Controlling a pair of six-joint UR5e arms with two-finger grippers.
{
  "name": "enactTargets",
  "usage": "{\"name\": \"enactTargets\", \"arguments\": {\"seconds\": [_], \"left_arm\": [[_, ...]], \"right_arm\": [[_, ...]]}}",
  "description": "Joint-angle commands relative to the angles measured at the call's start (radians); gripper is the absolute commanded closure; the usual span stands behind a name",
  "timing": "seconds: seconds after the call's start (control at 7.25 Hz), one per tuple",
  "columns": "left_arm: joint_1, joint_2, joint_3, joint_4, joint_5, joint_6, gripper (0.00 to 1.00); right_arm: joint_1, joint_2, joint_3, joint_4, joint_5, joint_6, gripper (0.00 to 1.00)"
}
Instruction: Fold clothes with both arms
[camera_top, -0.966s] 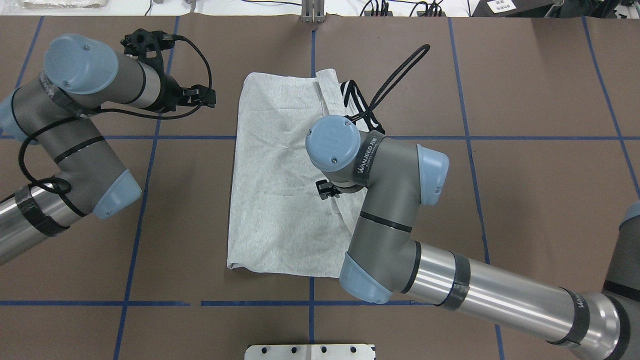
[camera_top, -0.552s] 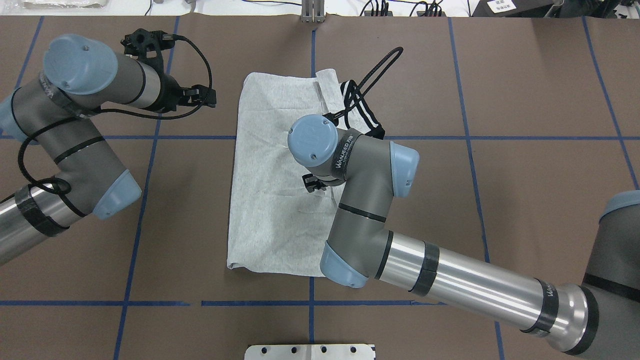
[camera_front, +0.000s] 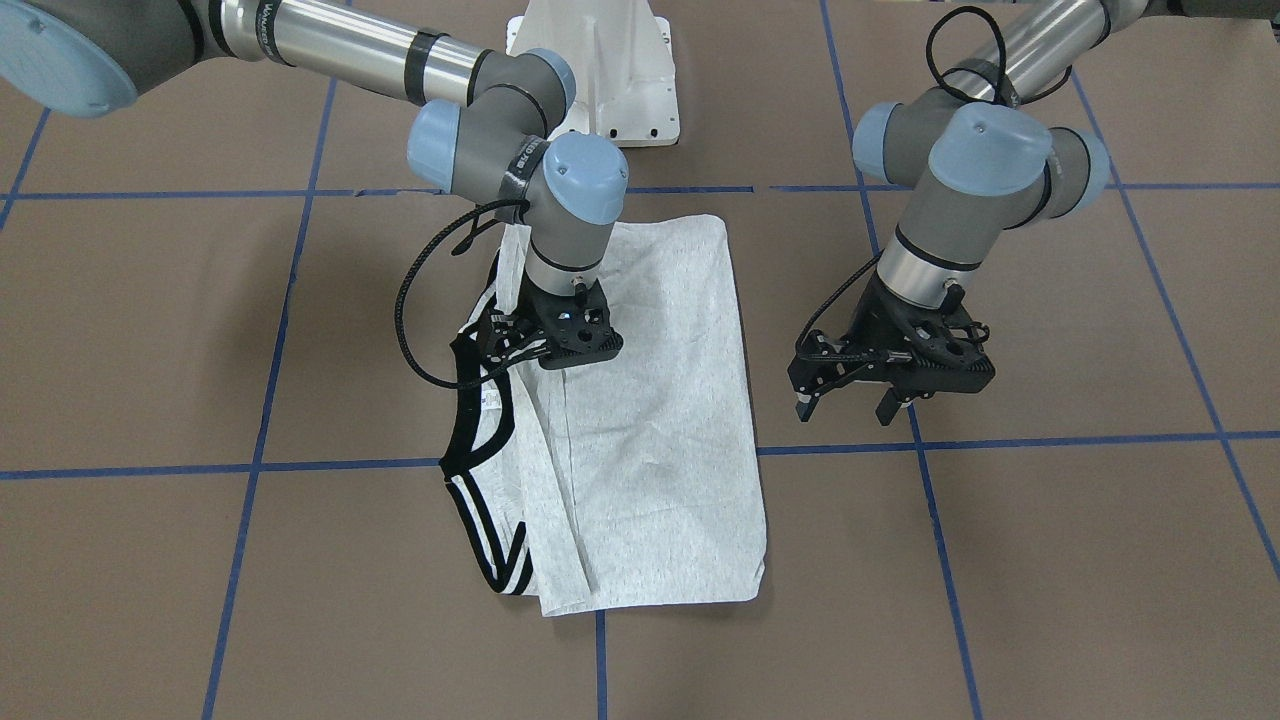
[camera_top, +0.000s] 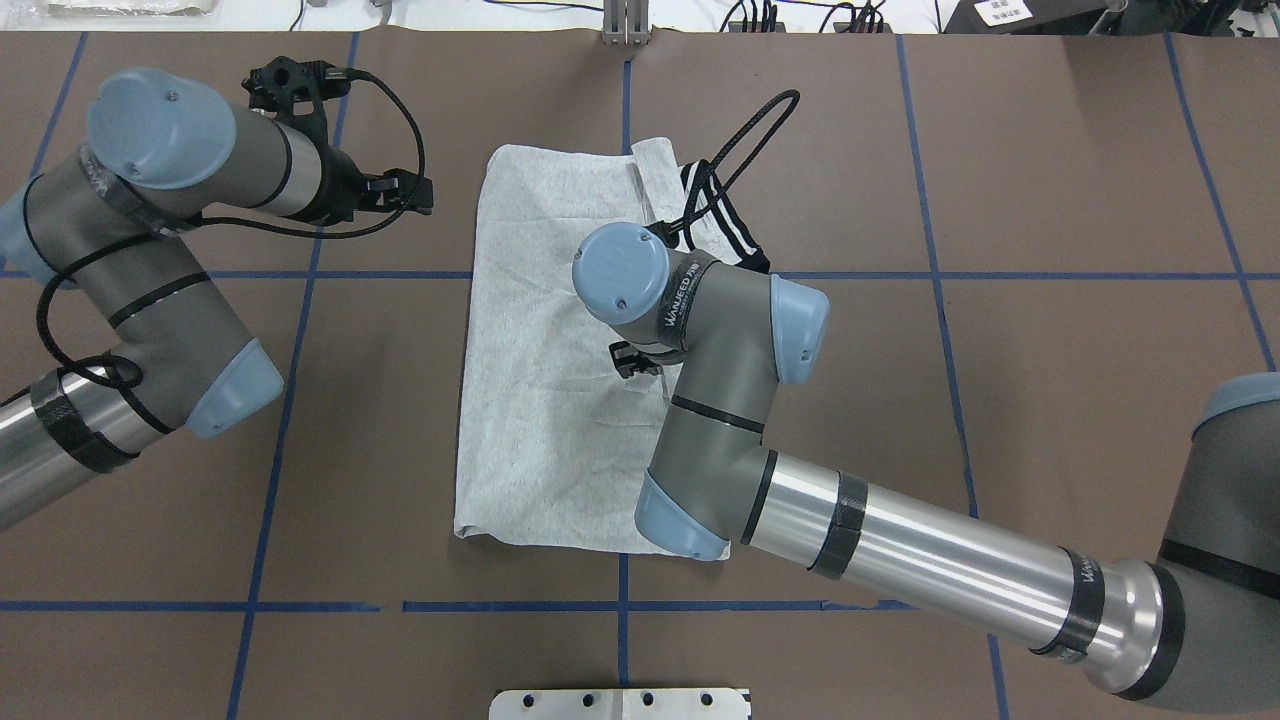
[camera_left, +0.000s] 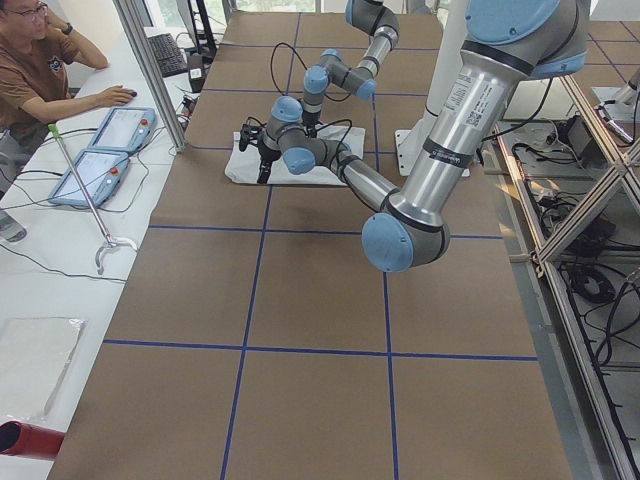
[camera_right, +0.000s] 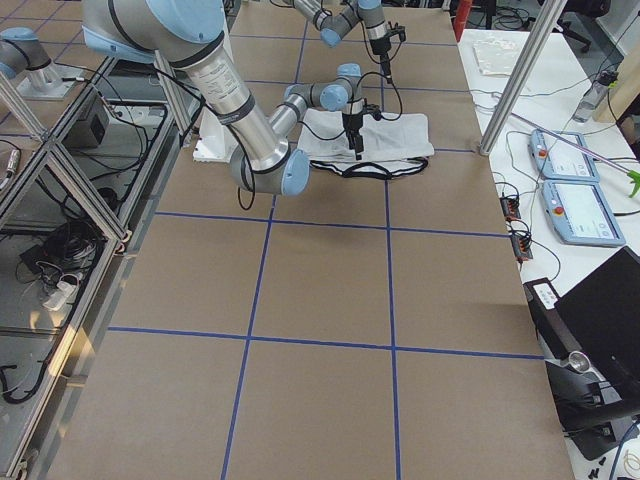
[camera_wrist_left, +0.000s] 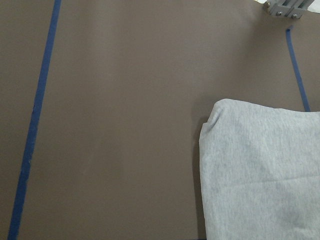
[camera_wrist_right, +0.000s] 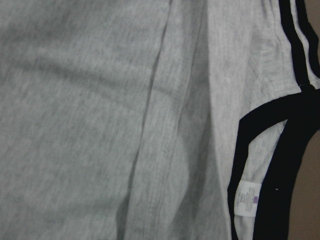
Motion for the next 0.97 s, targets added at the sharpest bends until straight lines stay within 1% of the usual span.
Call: {"name": "enactTargets", "arguments": {"seconds": [0.0, 0.55, 0.83], "left_arm": [[0.003, -0.003, 0.005, -0.001, 0.0, -0.001, 0.0], [0.005, -0.009, 0.005, -0.001, 0.0, 0.002, 0.0], [0.005, -0.011, 0.005, -0.001, 0.0, 0.003, 0.0]], "right_arm": [[0.001, 0.0, -0.001, -0.012, 0.0, 0.0, 0.0], [0.004, -0.01, 0.006, -0.013, 0.008, 0.0, 0.0], [0.025, -0.01, 0.007, -0.019, 0.015, -0.002, 0.0]]}}
